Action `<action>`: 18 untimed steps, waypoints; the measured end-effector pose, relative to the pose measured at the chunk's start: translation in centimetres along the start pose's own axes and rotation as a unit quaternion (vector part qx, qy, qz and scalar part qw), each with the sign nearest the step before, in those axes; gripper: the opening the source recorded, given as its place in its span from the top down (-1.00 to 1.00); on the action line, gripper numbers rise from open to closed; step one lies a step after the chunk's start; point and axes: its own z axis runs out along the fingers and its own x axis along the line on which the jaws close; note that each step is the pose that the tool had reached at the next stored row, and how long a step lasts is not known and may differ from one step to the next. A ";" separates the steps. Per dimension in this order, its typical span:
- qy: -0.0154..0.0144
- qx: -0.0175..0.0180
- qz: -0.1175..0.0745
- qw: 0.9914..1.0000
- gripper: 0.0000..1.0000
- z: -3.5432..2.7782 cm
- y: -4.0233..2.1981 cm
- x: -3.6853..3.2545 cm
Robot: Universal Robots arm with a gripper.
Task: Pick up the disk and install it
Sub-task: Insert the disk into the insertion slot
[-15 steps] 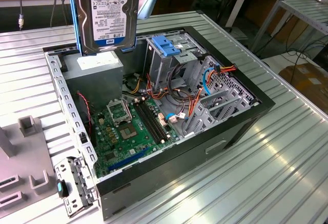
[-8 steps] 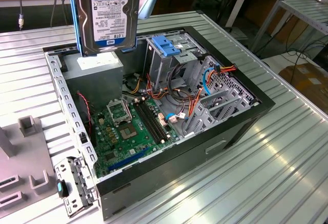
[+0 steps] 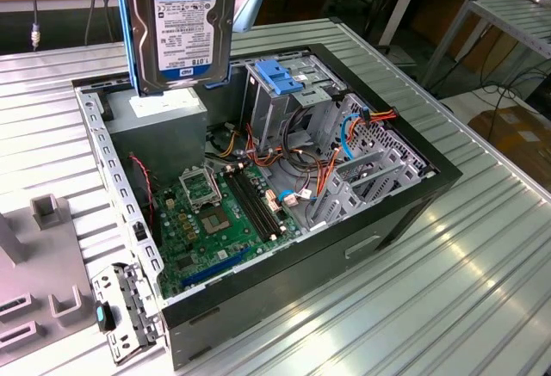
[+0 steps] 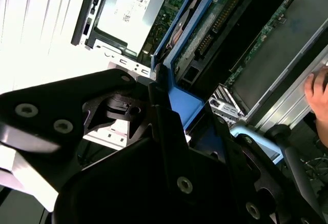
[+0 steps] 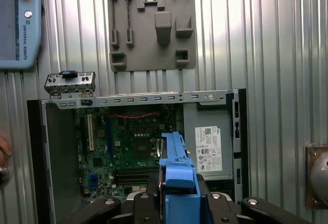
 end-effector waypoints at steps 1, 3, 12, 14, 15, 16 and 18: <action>0.000 0.000 0.000 1.000 0.26 0.01 0.00 0.04; 0.000 0.000 0.000 1.000 0.26 0.03 -0.01 0.11; 0.000 0.000 0.000 1.000 0.26 0.12 -0.23 0.43; 0.000 0.000 0.000 1.000 0.26 0.14 -0.32 0.47; 0.000 0.000 0.000 1.000 0.26 0.15 -0.36 0.49; 0.000 0.000 0.000 1.000 0.26 0.17 -0.39 0.52; 0.000 0.000 0.000 1.000 0.26 0.20 -0.41 0.56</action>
